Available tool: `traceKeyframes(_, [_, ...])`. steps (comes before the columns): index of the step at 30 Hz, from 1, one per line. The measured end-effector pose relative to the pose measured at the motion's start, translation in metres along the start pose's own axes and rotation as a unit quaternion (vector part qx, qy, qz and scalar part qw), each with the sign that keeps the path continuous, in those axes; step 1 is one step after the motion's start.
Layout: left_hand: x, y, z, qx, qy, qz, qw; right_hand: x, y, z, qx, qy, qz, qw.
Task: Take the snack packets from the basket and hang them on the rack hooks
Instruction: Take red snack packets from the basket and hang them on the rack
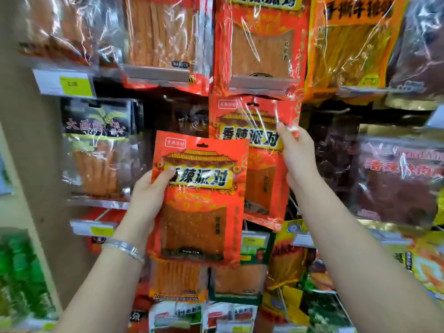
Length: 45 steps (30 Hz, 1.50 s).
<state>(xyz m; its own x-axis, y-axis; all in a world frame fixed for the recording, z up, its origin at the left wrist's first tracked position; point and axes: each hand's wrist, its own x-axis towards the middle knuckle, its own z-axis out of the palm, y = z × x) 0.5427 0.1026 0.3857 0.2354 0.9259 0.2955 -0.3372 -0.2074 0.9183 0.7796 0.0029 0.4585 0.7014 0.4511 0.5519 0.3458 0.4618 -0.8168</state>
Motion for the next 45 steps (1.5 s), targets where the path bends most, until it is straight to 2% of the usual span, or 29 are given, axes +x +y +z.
traceKeyframes(13, [0.002, 0.001, 0.004, -0.016, -0.030, 0.006, 0.999, 0.003, -0.002, 0.003, 0.007, -0.031, 0.033, 0.999])
traceKeyframes(21, [0.005, -0.002, 0.009, -0.008, -0.040, -0.001, 0.999, 0.015, 0.013, 0.010, -0.117, 0.005, -0.017, 0.993])
traceKeyframes(25, [0.007, -0.003, 0.016, -0.015, -0.045, -0.010, 0.999, 0.024, 0.019, 0.013, -0.204, 0.003, 0.005, 0.979])
traceKeyframes(27, [0.009, -0.004, 0.020, -0.013, -0.043, -0.008, 0.999, 0.020, 0.018, 0.010, -0.264, 0.049, -0.021, 0.963])
traceKeyframes(29, [0.009, -0.006, 0.022, -0.007, -0.046, -0.006, 0.999, 0.007, 0.013, 0.008, -0.236, 0.090, -0.074, 0.965])
traceKeyframes(31, [0.008, -0.007, 0.026, -0.012, -0.057, -0.001, 0.998, -0.007, 0.011, 0.007, -0.150, 0.044, -0.077, 0.985])
traceKeyframes(33, [0.008, -0.008, 0.033, -0.013, -0.062, 0.005, 0.998, -0.020, 0.009, 0.009, -0.068, -0.043, -0.005, 0.997])
traceKeyframes(35, [0.006, -0.009, 0.040, -0.016, -0.060, 0.003, 0.998, -0.030, 0.008, 0.011, -0.059, -0.096, 0.046, 0.993])
traceKeyframes(38, [0.006, -0.010, 0.050, -0.011, -0.068, 0.000, 0.998, -0.036, 0.013, 0.009, -0.066, -0.103, 0.013, 0.992])
traceKeyframes(39, [0.006, -0.009, 0.053, -0.001, -0.066, 0.012, 0.998, -0.036, 0.013, 0.007, -0.052, -0.089, -0.011, 0.995])
traceKeyframes(41, [0.009, -0.002, 0.059, 0.048, -0.026, 0.091, 0.994, -0.033, 0.012, 0.002, -0.037, -0.060, -0.059, 0.996])
traceKeyframes(45, [0.013, 0.024, 0.071, 0.134, 0.036, 0.280, 0.950, -0.024, 0.005, -0.006, -0.057, -0.012, -0.105, 0.993])
